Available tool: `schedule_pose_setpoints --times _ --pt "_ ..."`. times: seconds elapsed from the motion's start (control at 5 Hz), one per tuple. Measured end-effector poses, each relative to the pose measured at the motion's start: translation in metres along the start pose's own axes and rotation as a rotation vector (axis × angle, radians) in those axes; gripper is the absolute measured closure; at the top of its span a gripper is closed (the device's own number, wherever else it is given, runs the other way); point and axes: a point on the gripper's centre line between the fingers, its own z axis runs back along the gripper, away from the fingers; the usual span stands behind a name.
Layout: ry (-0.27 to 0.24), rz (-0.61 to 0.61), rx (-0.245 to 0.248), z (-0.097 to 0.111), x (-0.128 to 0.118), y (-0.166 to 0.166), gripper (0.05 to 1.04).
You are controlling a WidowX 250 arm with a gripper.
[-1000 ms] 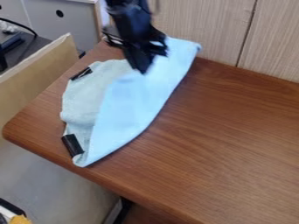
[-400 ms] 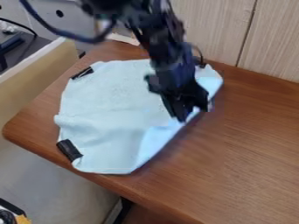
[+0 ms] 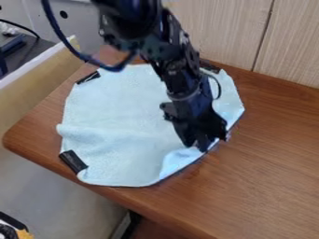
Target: Unfold cloth from left to right.
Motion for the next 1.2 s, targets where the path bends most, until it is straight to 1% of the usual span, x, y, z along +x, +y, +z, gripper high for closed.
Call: schedule_pose_setpoints --times 0.2,0.4,0.6,0.8,1.0,1.2 --pt "0.003 -0.002 0.002 0.0 -0.001 0.0 0.22" --pt "0.014 -0.011 0.004 0.0 -0.003 0.002 0.071" --pt "-0.009 -0.018 0.017 0.017 0.002 0.005 0.075" --pt "-0.026 -0.035 0.029 0.04 0.0 0.008 0.081" --pt "-0.038 -0.06 0.054 0.072 -0.002 0.01 0.082" --pt "-0.078 -0.062 0.053 0.112 -0.008 0.017 0.082"
